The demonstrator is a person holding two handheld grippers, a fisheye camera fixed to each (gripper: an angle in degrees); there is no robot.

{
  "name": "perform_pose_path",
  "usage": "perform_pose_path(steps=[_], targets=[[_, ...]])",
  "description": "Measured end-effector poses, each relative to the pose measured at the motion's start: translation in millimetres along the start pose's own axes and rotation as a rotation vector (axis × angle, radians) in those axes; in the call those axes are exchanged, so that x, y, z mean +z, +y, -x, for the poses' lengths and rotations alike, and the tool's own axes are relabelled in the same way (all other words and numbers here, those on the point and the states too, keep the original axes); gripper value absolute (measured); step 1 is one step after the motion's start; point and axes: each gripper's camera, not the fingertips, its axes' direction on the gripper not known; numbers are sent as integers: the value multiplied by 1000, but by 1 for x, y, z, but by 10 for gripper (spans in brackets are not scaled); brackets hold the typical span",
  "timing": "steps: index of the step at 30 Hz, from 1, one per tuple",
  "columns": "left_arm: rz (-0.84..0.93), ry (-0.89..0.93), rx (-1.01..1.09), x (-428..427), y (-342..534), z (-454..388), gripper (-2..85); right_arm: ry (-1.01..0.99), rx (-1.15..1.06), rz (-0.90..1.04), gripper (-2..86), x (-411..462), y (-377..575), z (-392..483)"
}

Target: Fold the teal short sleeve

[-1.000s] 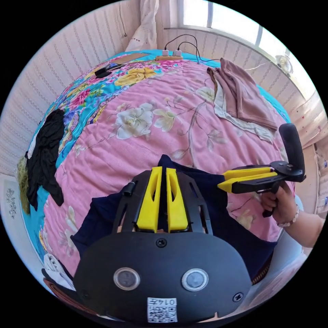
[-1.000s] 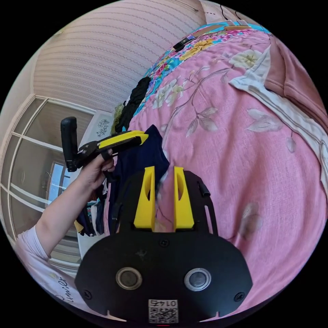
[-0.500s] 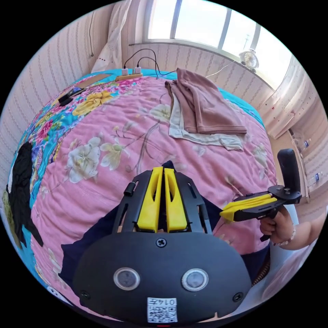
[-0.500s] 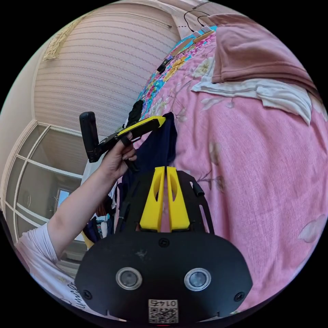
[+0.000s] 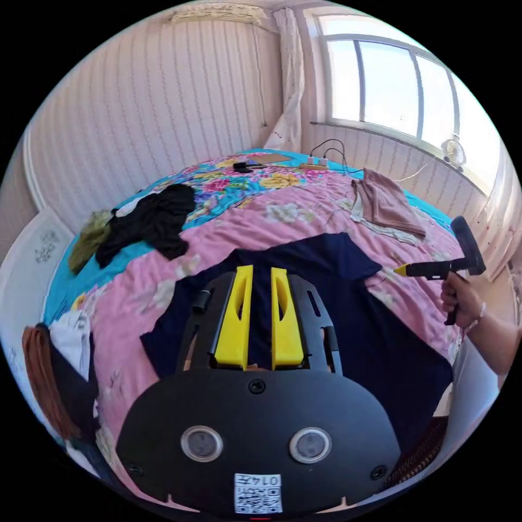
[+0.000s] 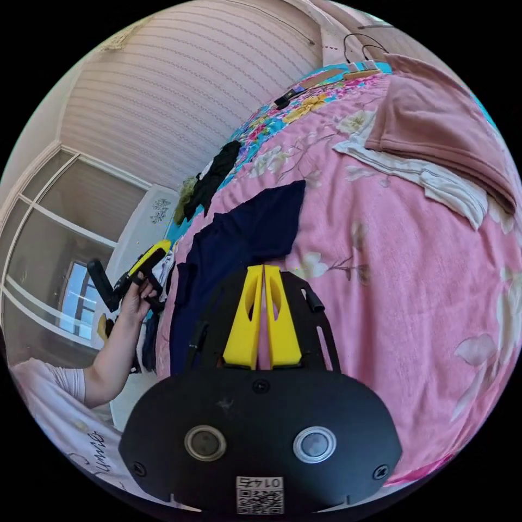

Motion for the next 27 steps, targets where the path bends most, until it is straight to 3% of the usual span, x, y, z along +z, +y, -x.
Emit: perform_pose_path(steps=[3,8,11,15,18,27], targets=[[90,-33,-101,-11,63,27,75,-62,-167,133,23,54,-18,53],[63,-46,-103,-25,109,36,85,-27,-384,280,69,152,-39,143],[95,18,-111,-14,122,41,87,-24,-389,344,94,211,-52,175],[230,7,-98,10,143,51,67,160,-387,409,90,287,-60,199],[176,61,-156,-2,158,72,33,179,-426,448,33,312,-60,217],[-69,127,-492,-68,239,162,1,21,-679,506,6,349,-47,315]])
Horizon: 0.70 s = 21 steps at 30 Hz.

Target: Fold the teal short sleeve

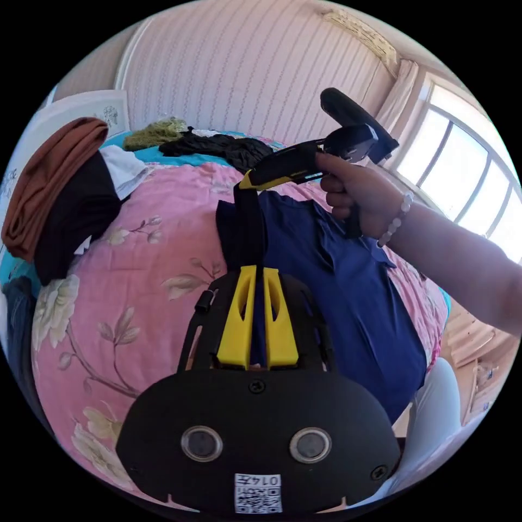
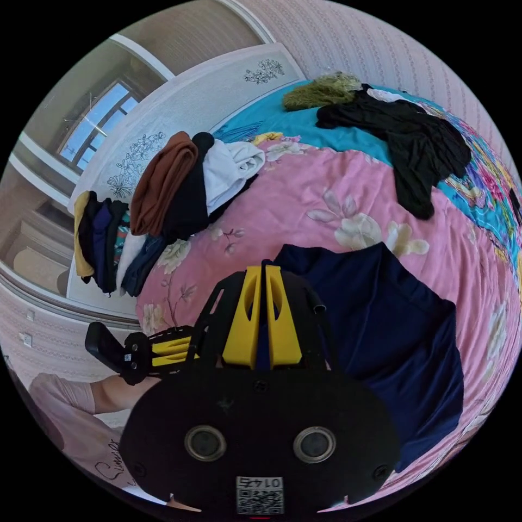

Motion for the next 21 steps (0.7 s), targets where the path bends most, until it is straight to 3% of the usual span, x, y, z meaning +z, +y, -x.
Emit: perform_pose_path(steps=[9,16,21], targets=[[-67,39,-391,-37,43,107,-6,-17,-148,103,19,85,-55,64],[-75,33,-435,-63,64,135,-4,-61,-265,49,60,78,-35,73],[-54,7,-328,-66,56,129,23,-94,-239,-23,50,30,36,48]])
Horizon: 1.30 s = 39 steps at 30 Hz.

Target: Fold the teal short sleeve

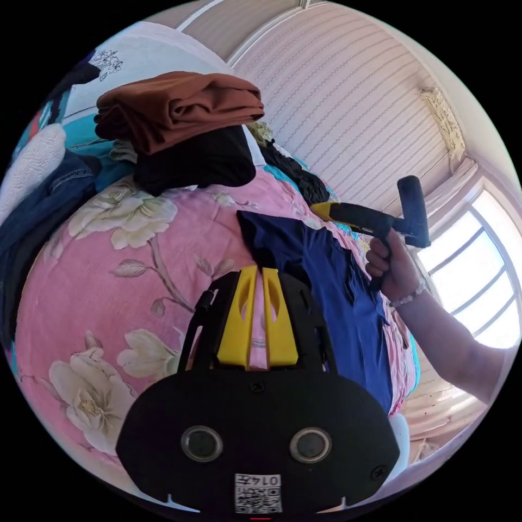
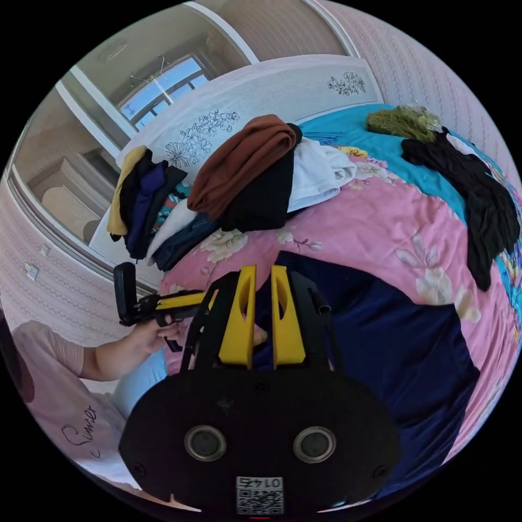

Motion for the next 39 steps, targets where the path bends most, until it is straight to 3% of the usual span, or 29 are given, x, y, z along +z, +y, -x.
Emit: perform_pose_path(steps=[4,8,14,18,20,24,29,32,39], targets=[[77,-20,86,24,-16,-16,39,26,84,42,48,-25,81,2],[165,-94,141,50,-16,-19,34,118,326,46,51,-67,202,3],[158,-32,251,3,5,-48,47,317,703,43,77,-135,346,30],[325,23,292,-30,63,-68,82,306,865,96,98,-141,404,47],[401,11,271,-38,86,-71,88,216,904,111,101,-134,420,49],[499,-59,317,-35,116,-86,86,223,959,123,74,-128,434,49],[567,-32,382,-31,108,-107,3,226,928,177,15,-139,437,50],[586,-77,400,-34,110,-114,-7,225,913,260,6,-146,449,52],[667,-98,402,-16,102,-140,4,144,908,236,8,-168,470,46]])
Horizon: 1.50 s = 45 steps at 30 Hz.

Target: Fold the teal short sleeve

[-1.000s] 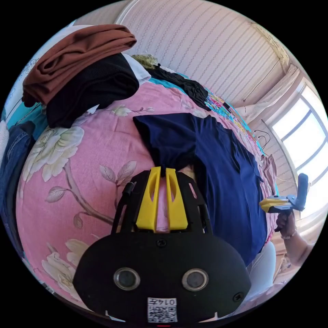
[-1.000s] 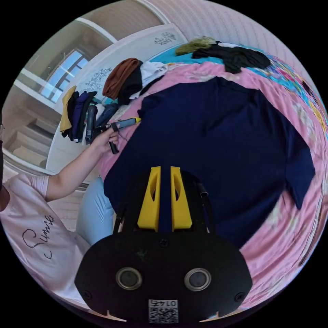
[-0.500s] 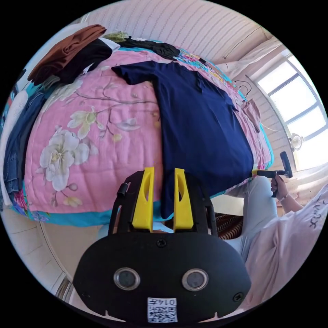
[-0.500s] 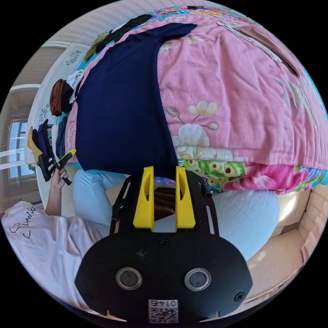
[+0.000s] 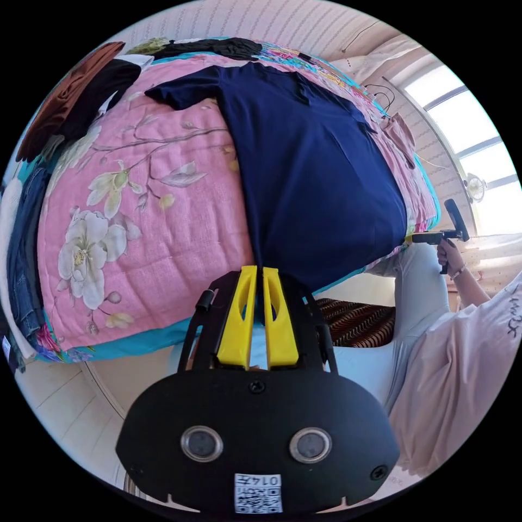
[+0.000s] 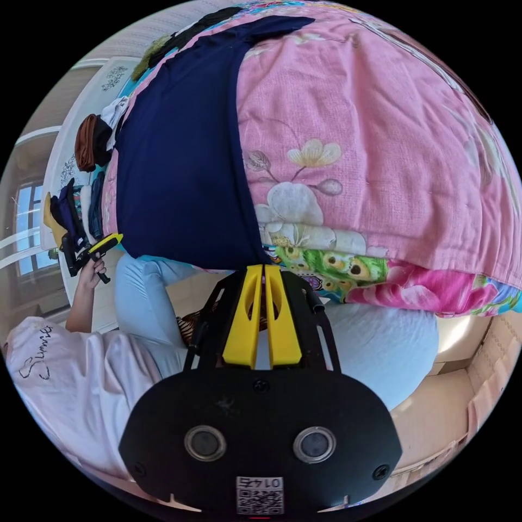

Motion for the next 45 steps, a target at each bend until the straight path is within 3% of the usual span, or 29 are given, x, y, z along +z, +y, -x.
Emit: perform_pose_path(steps=[2,7,9,12,14,17,20,27,30,38,45], targets=[[9,-38,2,-16,-3,-5,7,28,-11,-14,13,-14,9,-4],[-263,-188,256,-89,-57,-47,-4,330,-33,-536,39,-95,29,10],[-374,-184,414,-102,-113,-80,-6,250,-70,-684,51,-115,8,6],[-523,-173,568,-97,-185,-131,-7,-15,-100,-698,68,-123,-42,-15],[-549,-107,627,-85,-230,-162,-7,-53,-70,-685,78,-123,-71,-27],[-506,14,686,-55,-300,-214,-7,-21,89,-696,92,-123,-98,-52],[-432,61,715,-18,-358,-261,-7,-168,182,-740,73,-123,-105,-82],[-267,56,718,59,-464,-351,4,-363,163,-801,13,-110,-90,-128],[-196,54,693,83,-499,-381,21,-331,158,-804,9,-116,-84,-128],[-104,-154,731,143,-548,-428,35,-312,142,-823,7,-127,-73,-132],[-211,-132,741,99,-542,-406,-9,-312,121,-827,8,-134,-71,-130]])
